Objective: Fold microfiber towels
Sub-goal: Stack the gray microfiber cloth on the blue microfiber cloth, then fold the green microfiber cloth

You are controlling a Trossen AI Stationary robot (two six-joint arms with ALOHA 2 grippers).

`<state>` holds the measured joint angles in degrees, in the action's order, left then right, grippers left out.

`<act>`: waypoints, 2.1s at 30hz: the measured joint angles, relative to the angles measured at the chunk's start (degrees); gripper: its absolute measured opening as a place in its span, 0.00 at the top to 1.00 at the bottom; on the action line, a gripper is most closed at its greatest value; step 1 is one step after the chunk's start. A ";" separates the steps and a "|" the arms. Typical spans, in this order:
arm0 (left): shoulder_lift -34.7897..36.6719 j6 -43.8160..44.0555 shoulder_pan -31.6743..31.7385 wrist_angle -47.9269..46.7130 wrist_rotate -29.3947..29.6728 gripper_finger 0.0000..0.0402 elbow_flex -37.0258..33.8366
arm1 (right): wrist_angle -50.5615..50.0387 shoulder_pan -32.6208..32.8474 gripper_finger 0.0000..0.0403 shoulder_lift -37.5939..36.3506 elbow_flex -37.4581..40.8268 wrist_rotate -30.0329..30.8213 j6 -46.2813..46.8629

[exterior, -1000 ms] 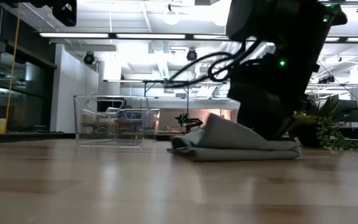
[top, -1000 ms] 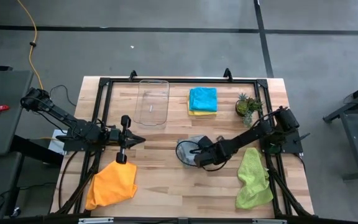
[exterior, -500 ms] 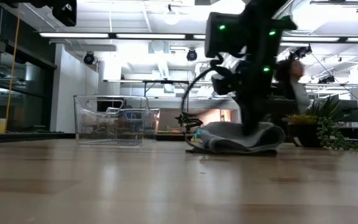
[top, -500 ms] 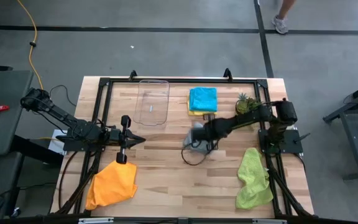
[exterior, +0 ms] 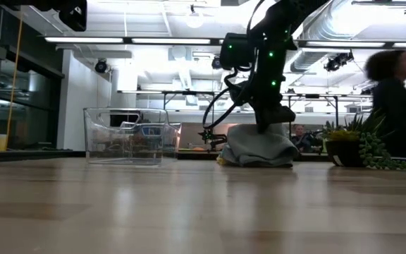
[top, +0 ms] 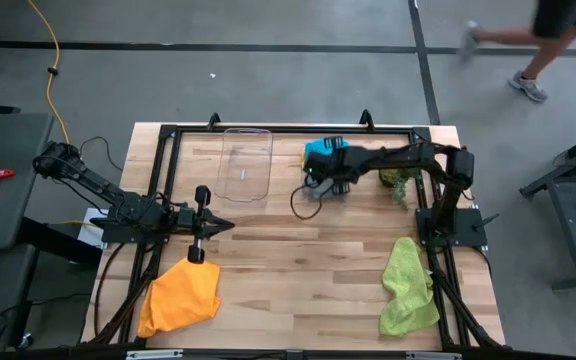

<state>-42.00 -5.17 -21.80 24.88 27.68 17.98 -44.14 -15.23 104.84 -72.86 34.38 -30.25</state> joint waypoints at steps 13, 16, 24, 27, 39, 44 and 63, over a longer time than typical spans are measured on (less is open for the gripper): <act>0.00 -0.02 0.00 -0.01 0.00 1.00 0.00 | 8.12 -9.28 1.00 -0.07 -1.35 -0.31 -8.44; 0.00 -0.02 0.00 0.00 0.02 1.00 0.00 | 9.16 -10.40 1.00 -0.07 -1.35 -2.89 -6.85; 0.00 -0.02 0.00 0.00 0.11 1.00 0.00 | 13.39 -11.12 0.95 -0.07 -1.33 -6.09 -4.27; 0.00 -0.02 0.02 0.00 0.13 1.00 0.00 | 15.09 -11.12 0.87 -0.05 -1.32 -5.85 -4.27; 0.01 -1.07 0.00 -0.23 0.21 1.00 0.00 | 16.95 -11.52 0.51 1.24 -1.22 6.72 -3.17; 0.02 -1.07 0.02 -0.24 0.20 1.00 0.00 | 16.52 -10.28 0.49 -1.01 -1.22 9.74 -1.11; 0.02 0.00 0.01 -1.54 0.14 1.00 -0.02 | 55.10 17.41 0.53 -28.34 30.93 -16.82 33.10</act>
<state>-41.98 -5.17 -21.79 23.34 27.82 17.96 10.96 2.18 76.49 -41.93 17.56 2.85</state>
